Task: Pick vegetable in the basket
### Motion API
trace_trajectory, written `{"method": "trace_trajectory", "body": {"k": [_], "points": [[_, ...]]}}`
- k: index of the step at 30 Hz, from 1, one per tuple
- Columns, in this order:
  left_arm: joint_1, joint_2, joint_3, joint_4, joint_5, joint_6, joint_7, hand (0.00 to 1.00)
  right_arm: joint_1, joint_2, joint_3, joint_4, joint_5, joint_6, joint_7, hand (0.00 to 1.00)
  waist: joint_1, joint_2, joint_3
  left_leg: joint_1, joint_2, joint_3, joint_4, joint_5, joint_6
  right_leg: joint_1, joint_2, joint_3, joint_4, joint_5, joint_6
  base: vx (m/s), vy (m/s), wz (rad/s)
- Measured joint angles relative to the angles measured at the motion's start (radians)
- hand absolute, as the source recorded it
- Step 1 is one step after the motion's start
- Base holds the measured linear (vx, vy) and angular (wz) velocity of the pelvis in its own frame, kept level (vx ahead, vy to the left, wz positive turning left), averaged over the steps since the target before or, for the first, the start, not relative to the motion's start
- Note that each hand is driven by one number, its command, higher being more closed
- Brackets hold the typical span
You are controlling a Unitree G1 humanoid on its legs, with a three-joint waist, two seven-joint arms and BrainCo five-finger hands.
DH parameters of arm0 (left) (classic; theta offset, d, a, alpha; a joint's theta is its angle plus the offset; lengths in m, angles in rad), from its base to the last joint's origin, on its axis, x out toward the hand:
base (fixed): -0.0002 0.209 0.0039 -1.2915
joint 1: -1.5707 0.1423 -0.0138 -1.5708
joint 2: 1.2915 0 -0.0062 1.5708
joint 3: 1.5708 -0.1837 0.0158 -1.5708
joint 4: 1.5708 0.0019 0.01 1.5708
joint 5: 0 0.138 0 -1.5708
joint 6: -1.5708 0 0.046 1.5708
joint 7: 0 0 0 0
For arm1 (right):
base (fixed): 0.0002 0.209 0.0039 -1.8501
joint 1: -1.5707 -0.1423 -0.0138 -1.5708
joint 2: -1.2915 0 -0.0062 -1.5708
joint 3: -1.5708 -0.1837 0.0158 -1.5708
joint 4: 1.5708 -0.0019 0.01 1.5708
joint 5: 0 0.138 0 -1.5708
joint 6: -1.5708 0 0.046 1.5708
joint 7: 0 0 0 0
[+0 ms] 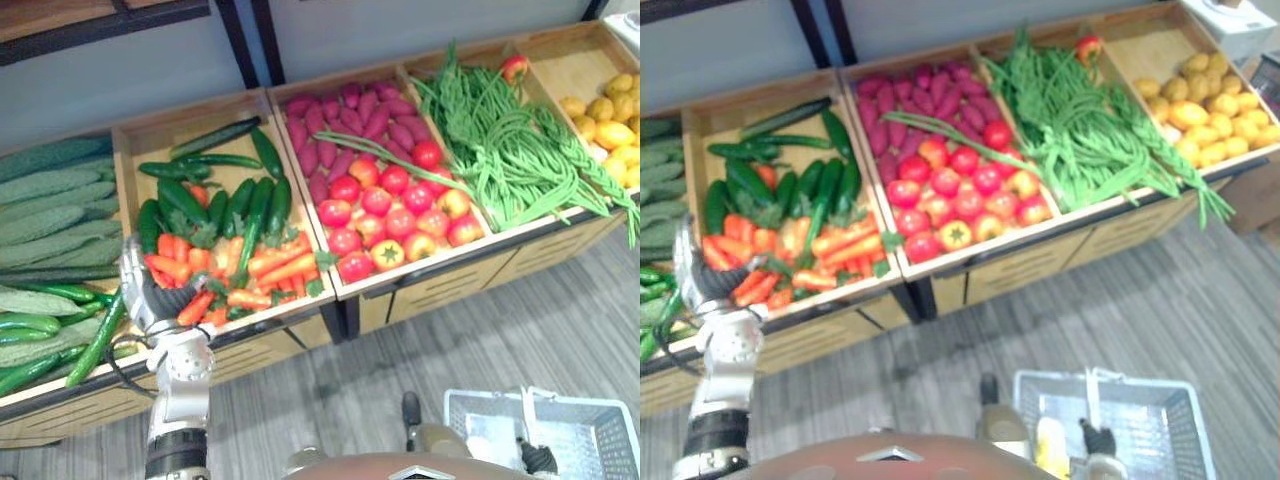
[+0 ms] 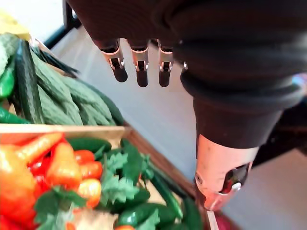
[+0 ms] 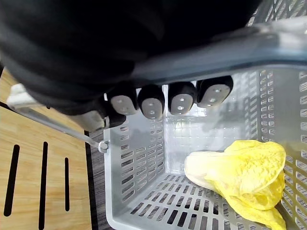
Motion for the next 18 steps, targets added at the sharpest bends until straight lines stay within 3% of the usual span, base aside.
{"method": "trace_trajectory", "body": {"k": [11, 18], "points": [[-0.15, 0.108, -0.182, 0.081, 0.071, 0.003, -0.18, 0.0, -0.024, -0.019, 0.036, -0.073, -0.008, -0.005, 0.015, 1.0, -0.002, 0.014, 0.025, -0.058, 0.005, 0.017, 0.011, 0.0, 0.0, -0.069, 0.005, 0.012, 0.008, 0.007, -0.003, -0.01, -0.047, -0.05], [-0.181, 0.152, -0.276, 0.095, 0.103, -0.005, -0.23, 0.0, -0.032, -0.031, 0.071, -0.098, -0.009, -0.012, 0.019, 1.0, 0.001, 0.009, 0.043, -0.053, 0.004, 0.04, 0.019, 0.0, -0.001, -0.075, 0.003, 0.028, 0.018, 0.007, -0.003, -0.01, -0.033, -0.07]]}}
